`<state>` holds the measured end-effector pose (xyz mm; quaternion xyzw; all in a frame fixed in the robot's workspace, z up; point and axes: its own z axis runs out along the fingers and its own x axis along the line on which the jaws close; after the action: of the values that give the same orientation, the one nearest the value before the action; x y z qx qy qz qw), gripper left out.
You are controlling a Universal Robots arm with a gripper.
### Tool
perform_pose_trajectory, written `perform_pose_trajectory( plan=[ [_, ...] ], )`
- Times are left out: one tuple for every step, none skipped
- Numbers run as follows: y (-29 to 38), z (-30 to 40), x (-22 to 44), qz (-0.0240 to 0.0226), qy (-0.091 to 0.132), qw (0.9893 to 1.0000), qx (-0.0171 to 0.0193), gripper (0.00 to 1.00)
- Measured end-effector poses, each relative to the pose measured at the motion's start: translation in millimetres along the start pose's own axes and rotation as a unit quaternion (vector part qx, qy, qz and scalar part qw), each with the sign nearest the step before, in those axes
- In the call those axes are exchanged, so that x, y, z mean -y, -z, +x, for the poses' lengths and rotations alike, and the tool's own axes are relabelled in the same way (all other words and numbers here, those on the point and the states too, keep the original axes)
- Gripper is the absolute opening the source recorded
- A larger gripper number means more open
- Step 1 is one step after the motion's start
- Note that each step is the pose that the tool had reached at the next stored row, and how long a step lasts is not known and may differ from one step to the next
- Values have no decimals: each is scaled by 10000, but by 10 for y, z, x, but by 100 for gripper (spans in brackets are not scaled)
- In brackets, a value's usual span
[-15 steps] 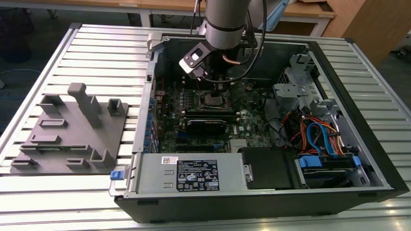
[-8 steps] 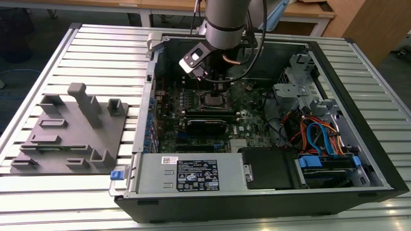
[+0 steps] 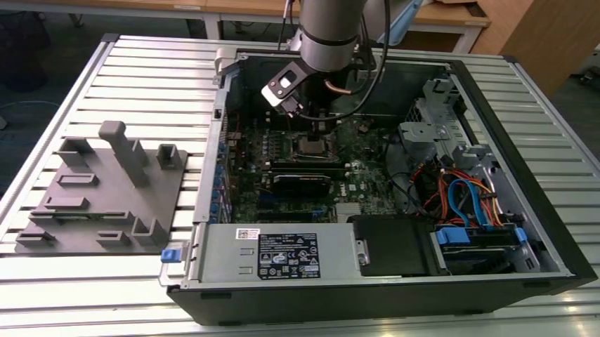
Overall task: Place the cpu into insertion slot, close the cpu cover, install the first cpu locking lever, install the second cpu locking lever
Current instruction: 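Close the cpu cover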
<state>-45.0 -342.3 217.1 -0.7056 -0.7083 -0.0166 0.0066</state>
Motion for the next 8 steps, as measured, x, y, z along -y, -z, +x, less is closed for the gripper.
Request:
perform_pose_trajectory(
  plan=[
    [5, 0, 0, 1, 0, 10000, 2, 10],
    [8, 0, 0, 1, 0, 10000, 2, 10],
    [9, 0, 0, 0, 0, 10000, 1, 10],
    [12, 0, 0, 1, 0, 10000, 2, 10],
    [18, 0, 0, 1, 0, 10000, 2, 10],
    [24, 0, 0, 1, 0, 10000, 2, 10],
    [30, 0, 0, 1, 0, 10000, 2, 10],
    [37, 1, 0, 1, 0, 10000, 1, 10]
  ],
)
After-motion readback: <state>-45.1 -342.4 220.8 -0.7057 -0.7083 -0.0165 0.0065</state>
